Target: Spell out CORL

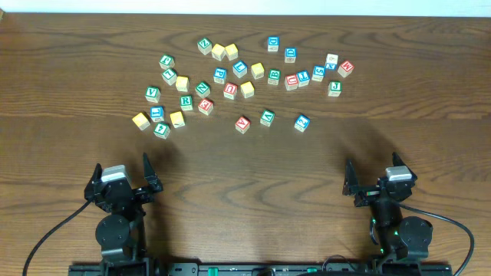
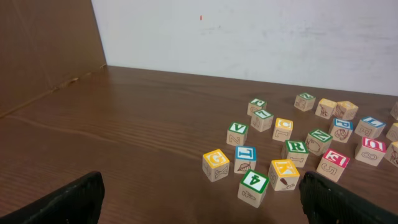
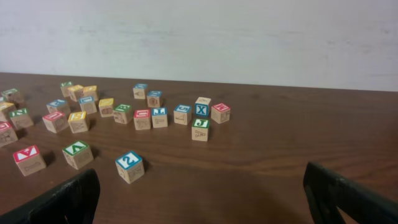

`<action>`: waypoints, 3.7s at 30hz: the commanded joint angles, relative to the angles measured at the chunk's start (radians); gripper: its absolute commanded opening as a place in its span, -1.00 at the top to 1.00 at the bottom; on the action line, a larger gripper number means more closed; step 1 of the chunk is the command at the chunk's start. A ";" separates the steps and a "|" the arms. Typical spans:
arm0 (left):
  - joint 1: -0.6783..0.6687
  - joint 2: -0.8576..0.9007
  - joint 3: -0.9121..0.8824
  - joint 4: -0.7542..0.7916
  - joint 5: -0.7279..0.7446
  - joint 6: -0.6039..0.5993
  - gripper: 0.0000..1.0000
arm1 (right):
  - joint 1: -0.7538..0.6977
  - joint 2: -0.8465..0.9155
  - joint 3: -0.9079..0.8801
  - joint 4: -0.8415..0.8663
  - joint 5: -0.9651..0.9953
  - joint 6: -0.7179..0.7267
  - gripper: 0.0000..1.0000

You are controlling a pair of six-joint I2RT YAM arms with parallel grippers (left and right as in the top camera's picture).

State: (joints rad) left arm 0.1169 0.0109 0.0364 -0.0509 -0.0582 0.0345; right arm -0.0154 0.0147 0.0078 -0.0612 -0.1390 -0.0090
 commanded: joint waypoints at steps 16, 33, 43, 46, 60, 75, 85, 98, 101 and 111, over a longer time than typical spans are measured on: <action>0.005 -0.005 -0.032 -0.015 -0.002 0.017 -0.98 | 0.008 0.003 -0.002 -0.002 -0.002 -0.007 -0.99; 0.005 -0.005 -0.032 -0.015 -0.002 0.017 -0.98 | 0.008 0.003 -0.002 -0.002 -0.002 -0.007 -0.99; 0.005 -0.005 -0.032 -0.015 -0.002 0.017 -0.98 | 0.008 0.003 -0.002 -0.002 -0.002 -0.007 -0.99; 0.005 -0.005 -0.032 -0.015 -0.002 0.017 -0.98 | 0.008 0.003 -0.002 -0.002 -0.002 -0.007 -0.98; 0.005 -0.005 -0.032 -0.015 -0.002 0.017 -0.98 | 0.008 0.003 -0.002 -0.002 -0.002 -0.007 -0.99; 0.005 -0.005 -0.032 0.014 -0.002 -0.005 -0.98 | 0.008 0.003 -0.002 -0.002 -0.002 -0.007 -0.98; 0.004 -0.005 -0.031 0.044 0.003 -0.006 -0.99 | 0.008 0.003 -0.002 -0.002 -0.002 -0.007 -0.99; 0.004 0.341 0.256 0.047 0.164 -0.013 -0.98 | 0.008 0.003 -0.002 -0.002 0.028 -0.008 -0.99; 0.004 0.513 0.406 0.013 0.237 -0.014 -0.98 | 0.008 0.003 -0.002 0.000 0.024 -0.006 -0.99; 0.004 0.894 0.871 -0.285 0.313 -0.013 -0.98 | 0.008 0.003 0.028 0.004 -0.033 0.102 -0.99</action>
State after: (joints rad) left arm 0.1169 0.8543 0.8001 -0.2844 0.2222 0.0265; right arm -0.0151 0.0193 0.0074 -0.0563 -0.1570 0.0475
